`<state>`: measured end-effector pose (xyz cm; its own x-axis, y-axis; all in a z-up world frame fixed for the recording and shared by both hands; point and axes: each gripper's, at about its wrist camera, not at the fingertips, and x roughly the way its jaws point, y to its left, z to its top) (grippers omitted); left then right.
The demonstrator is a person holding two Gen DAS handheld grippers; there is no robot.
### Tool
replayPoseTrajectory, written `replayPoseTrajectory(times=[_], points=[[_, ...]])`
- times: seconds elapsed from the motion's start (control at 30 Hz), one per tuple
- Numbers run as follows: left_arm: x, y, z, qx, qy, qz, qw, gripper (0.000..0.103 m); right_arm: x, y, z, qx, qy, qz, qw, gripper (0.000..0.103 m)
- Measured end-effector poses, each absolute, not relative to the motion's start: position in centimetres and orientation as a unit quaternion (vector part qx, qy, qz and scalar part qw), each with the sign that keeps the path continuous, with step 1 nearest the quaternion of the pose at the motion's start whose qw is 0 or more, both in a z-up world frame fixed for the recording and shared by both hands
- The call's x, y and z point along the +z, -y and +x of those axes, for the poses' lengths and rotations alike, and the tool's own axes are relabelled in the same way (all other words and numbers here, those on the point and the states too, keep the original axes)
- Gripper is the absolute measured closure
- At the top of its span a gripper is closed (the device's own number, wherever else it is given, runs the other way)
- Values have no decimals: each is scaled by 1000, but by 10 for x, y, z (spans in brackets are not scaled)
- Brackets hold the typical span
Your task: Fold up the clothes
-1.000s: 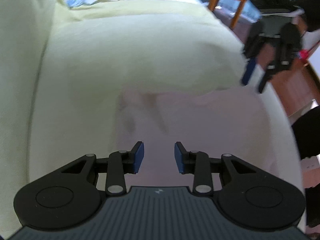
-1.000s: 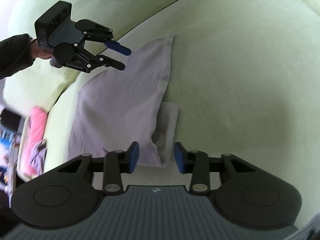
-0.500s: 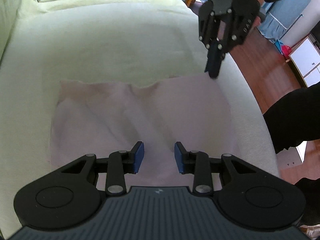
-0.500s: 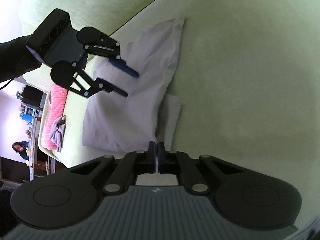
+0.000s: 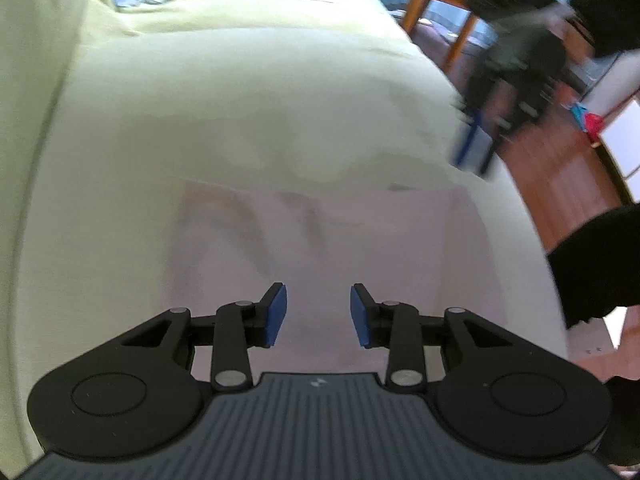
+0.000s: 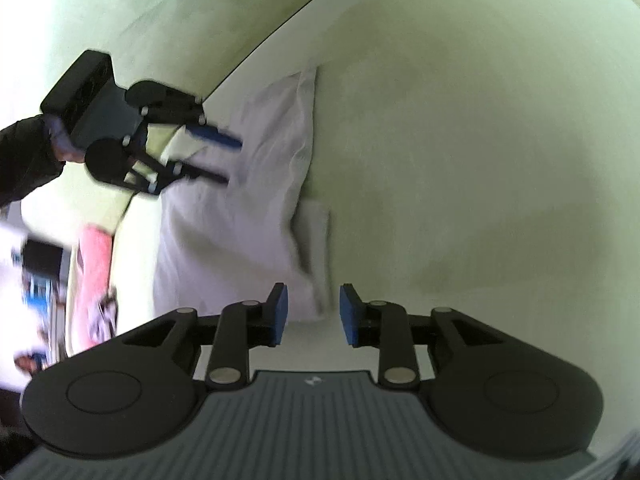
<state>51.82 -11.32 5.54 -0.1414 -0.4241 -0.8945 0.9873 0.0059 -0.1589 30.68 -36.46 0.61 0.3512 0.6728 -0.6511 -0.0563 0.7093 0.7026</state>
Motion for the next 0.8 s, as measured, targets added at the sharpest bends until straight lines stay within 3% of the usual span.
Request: replayPoseTrajectory(times=[0.2,0.6,0.73,0.8], points=[[51,136,554,-608,-431,344,571,48,-2,341,272,191,-495,359,768,77],[19,165,586,-631,-480,384,473,48,-22,334,250,145,-463,424,765,74],[16,175,602,-633,-515,372,442,52,-28,332,245,137,-445,446,764,74],[14,180,611,-632,-529,371,427,69,-34,330,242,129,-436,458,764,74]])
